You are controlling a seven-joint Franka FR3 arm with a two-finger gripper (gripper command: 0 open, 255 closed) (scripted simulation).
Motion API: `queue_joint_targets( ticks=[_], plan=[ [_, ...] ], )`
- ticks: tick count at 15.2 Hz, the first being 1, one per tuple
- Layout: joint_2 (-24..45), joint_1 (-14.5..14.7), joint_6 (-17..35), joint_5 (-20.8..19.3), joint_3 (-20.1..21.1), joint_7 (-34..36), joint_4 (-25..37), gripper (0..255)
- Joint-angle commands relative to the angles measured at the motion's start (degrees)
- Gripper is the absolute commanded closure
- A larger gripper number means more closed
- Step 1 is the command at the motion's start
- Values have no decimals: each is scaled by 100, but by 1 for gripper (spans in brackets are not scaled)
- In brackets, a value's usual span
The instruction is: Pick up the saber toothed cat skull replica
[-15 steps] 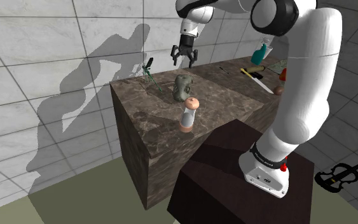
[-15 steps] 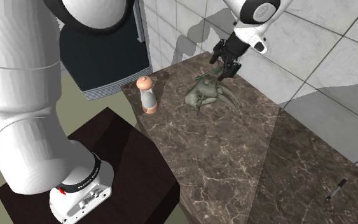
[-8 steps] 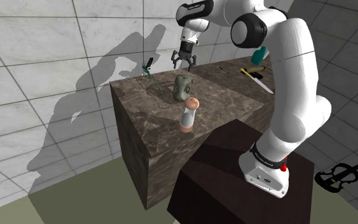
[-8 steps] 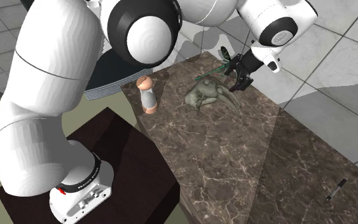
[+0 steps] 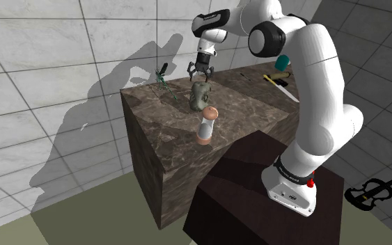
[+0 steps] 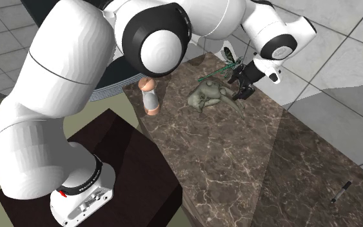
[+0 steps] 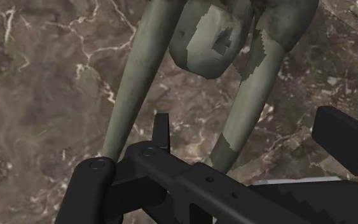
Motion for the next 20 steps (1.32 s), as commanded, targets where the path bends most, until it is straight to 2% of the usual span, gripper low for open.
queue_joint_targets(
  ticks=[1, 2, 11, 20],
  plan=[
    [32, -4, 34, 5, 2, -13, -2, 0],
    [25, -3, 37, 4, 2, -15, -13, 255],
    [33, -4, 33, 5, 2, -13, -1, 255],
    [-254, -18, -438, -45, -22, 124, 207, 255]
  ],
)
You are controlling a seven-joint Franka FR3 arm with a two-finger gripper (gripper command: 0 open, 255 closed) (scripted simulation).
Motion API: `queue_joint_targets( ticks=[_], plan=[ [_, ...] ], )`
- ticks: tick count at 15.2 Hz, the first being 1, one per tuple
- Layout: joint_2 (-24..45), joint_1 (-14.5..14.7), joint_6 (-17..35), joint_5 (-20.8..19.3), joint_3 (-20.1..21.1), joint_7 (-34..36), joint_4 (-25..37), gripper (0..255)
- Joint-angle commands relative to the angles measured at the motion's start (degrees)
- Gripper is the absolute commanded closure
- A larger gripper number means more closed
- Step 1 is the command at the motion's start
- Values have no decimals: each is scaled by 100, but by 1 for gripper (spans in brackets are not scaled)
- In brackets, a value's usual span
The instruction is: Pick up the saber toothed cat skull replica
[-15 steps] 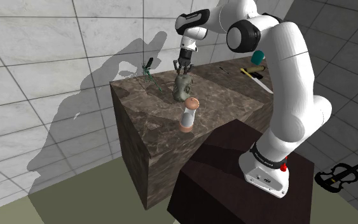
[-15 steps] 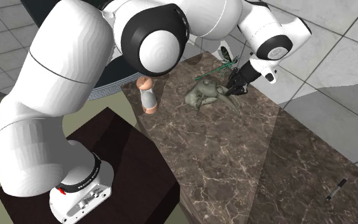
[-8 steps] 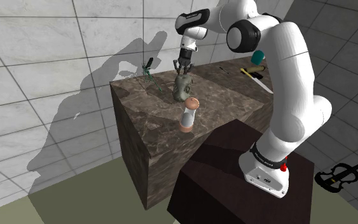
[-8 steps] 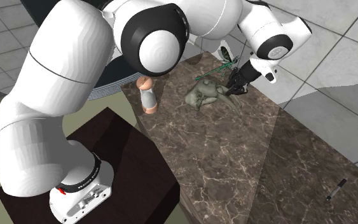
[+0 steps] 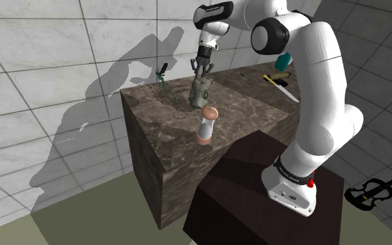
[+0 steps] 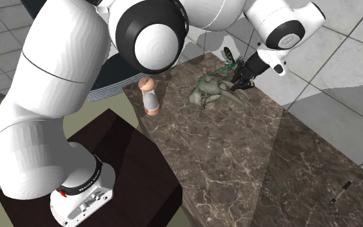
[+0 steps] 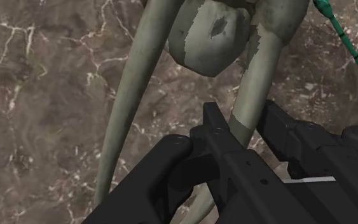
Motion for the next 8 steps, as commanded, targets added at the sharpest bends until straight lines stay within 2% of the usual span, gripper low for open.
queue_joint_targets(
  ticks=[1, 8],
  plan=[
    [-55, -9, -126, -8, -4, 34, 80, 255],
    [-171, -29, -427, -28, -9, 122, 281, 255]
  ],
)
